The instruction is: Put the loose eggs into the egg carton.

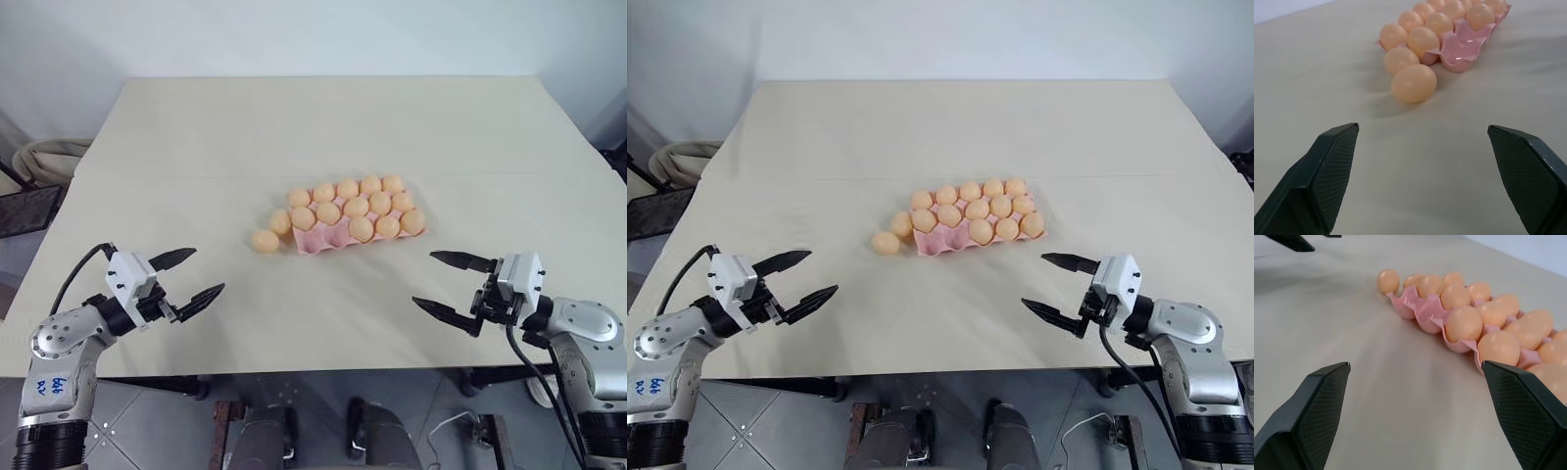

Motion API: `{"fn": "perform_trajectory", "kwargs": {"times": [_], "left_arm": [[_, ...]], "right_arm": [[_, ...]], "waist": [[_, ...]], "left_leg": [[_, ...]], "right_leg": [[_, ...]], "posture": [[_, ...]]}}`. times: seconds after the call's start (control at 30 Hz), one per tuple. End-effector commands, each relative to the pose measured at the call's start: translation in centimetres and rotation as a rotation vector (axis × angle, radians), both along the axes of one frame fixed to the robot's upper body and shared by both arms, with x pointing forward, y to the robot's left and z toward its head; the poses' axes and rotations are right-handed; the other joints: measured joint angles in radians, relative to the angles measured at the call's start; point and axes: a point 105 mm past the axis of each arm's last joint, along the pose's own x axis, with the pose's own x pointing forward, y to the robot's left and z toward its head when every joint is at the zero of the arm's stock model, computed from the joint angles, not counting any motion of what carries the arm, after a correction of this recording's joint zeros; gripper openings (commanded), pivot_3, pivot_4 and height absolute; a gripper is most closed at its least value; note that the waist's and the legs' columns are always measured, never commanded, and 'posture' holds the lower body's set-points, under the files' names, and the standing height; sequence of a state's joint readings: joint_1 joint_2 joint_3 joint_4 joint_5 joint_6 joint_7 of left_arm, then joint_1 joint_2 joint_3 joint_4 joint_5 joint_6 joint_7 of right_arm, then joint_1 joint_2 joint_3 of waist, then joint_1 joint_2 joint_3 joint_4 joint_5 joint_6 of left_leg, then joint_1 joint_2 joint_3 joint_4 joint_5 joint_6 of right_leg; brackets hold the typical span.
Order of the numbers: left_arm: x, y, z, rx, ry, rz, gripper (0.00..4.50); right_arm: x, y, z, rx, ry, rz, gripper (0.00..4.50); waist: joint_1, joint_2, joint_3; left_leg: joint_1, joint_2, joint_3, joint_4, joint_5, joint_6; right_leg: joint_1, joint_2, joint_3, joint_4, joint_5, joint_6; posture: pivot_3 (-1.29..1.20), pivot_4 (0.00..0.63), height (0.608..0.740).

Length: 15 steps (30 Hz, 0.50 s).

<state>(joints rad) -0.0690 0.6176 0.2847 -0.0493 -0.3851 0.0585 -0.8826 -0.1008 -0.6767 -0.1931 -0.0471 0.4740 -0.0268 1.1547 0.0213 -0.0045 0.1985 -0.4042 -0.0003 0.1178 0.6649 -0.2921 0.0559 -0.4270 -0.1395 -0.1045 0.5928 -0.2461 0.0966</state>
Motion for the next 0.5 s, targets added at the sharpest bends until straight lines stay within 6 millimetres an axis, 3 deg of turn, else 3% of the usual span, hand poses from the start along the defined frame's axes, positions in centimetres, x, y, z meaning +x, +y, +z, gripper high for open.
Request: {"fn": "perform_trajectory", "kwargs": {"times": [0.03,0.17,0.37,0.5], "left_arm": [[1.0,-1.3,0.7,0.016,-0.027,-0.020,4.48],[3.5,-2.9,0.5,0.042,-0.008,-0.035,4.48],[7.1,-5.4,0.4,0.012,0.015,-0.044,4.48],[8.5,-7.6,-0.1,0.008,0.039,-0.094,4.48]], "right_arm": [[-0.5,-0.5,1.8,0.014,-0.077,0.015,4.50],[-1.7,-1.5,4.4,0.084,-0.129,-0.027,4.50],[-3.1,-1.9,4.2,0.060,-0.105,-0.109,4.50],[-3.7,-1.5,4.1,0.076,-0.099,-0.140,4.50]], "waist": [[0.001,0.000,0.000],[0.006,0.000,0.000],[0.003,-0.002,-0.001],[0.002,-0.002,-0.001]], "left_leg": [[0.000,0.000,0.000,0.000,0.000,-0.001],[0.000,-0.001,0.000,0.000,0.000,0.000],[0.000,0.000,0.002,0.000,0.001,-0.002],[0.001,0.000,0.005,0.000,0.001,-0.002]], "right_leg": [[0.000,0.000,0.000,0.000,0.000,0.000],[0.000,0.000,-0.001,0.000,0.000,0.000],[0.000,0.000,-0.003,0.000,0.000,0.000],[0.000,0.001,-0.006,0.000,0.001,0.001]], "posture": [[0.00,0.150,0.740],[0.00,0.150,0.740],[0.00,0.150,0.740],[0.00,0.150,0.740]]}}
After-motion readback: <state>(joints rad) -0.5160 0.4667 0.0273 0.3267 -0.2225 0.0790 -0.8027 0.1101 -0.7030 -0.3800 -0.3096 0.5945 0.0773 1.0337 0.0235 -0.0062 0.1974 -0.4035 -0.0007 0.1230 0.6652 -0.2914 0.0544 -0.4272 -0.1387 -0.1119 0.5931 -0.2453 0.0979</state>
